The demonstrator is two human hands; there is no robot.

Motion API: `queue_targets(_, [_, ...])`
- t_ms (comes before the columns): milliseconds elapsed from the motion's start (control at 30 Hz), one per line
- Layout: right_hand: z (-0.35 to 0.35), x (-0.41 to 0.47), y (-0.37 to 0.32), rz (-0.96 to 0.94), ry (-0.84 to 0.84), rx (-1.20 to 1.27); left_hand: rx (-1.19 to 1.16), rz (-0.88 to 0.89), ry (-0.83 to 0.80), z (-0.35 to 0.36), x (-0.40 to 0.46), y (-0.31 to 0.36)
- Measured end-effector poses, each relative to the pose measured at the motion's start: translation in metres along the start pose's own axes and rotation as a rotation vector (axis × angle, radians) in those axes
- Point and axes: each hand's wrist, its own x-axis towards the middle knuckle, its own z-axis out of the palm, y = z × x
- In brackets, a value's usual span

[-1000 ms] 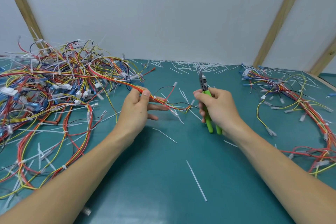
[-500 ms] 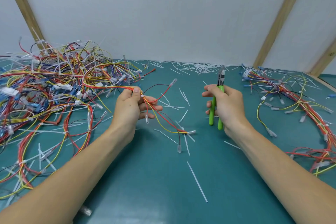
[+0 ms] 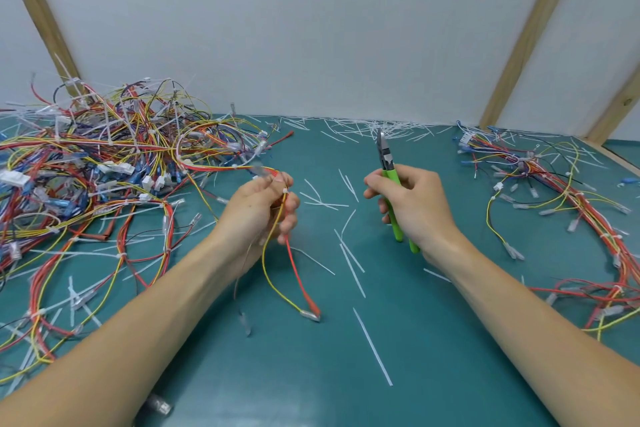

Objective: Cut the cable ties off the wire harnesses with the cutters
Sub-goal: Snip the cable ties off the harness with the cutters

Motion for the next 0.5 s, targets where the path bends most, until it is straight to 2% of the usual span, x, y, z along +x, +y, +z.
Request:
queue_targets(100, [0.0,-0.002,-0.004,0.028,-0.053,0.053,0.11,-0.003,-0.149,0.003,-0.006,-0.002])
queue_targets(200, [0.003,-0.008,-0.011,0.111,-0.216,0.167,0.248,0.024,-0.284,0.006,-0.011,-0.006])
queue_targets(300, [0.008,-0.016,-0.014,0.138,-0.364,0.169,0.334,0.043,-0.391,0.007,-0.013,-0.007])
queue_targets(500, [0.011,-0.019,-0.014,0.126,-0.376,0.118,0.419,0.037,-0.427,0.009,-0.013,-0.009])
